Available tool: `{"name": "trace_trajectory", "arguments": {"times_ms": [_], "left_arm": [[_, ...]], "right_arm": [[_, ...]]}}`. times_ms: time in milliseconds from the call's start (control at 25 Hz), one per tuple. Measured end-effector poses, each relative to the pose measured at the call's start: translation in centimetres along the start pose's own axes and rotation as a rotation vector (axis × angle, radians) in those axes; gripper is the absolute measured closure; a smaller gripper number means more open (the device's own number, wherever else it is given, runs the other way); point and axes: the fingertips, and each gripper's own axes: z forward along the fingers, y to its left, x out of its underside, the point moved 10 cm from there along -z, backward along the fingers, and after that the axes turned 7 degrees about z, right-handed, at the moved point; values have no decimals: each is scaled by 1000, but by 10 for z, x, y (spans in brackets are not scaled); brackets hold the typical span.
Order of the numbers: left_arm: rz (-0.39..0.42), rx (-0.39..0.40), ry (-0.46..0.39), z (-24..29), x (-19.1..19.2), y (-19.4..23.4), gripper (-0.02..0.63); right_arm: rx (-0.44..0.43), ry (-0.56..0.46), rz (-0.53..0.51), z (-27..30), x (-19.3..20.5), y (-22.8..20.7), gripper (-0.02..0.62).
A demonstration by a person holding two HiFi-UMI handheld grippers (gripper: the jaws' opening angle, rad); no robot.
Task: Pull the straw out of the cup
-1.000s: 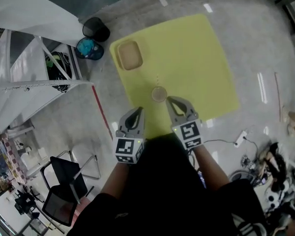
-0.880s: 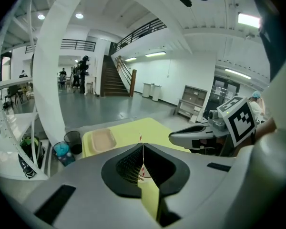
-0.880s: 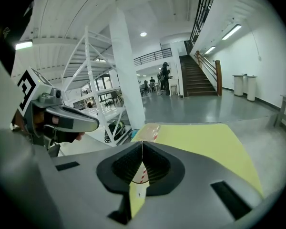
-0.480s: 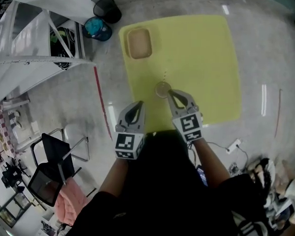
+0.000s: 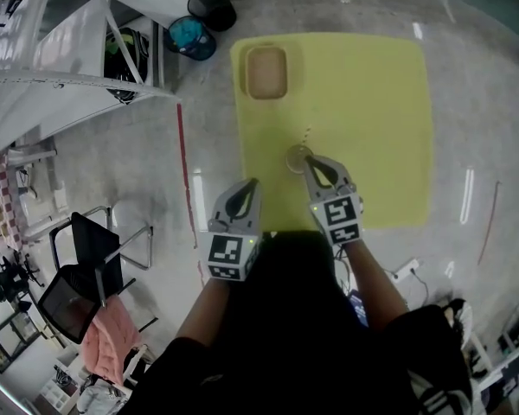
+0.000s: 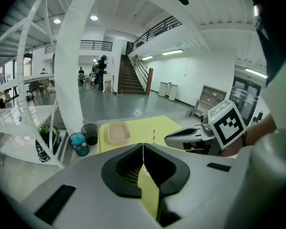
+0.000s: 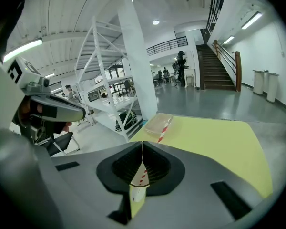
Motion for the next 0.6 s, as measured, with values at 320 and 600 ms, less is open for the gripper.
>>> {"name": "trace_trajectory", "arguments": {"times_ms": [320,600], "left_arm": [[-29,-26,6,-6,7,10,560],[-40,-40,2,-8,10,16,560]], "right_arm": [[21,63,-6,14,5,-1,578],[20,85,37,25,7,-7,577]]}}
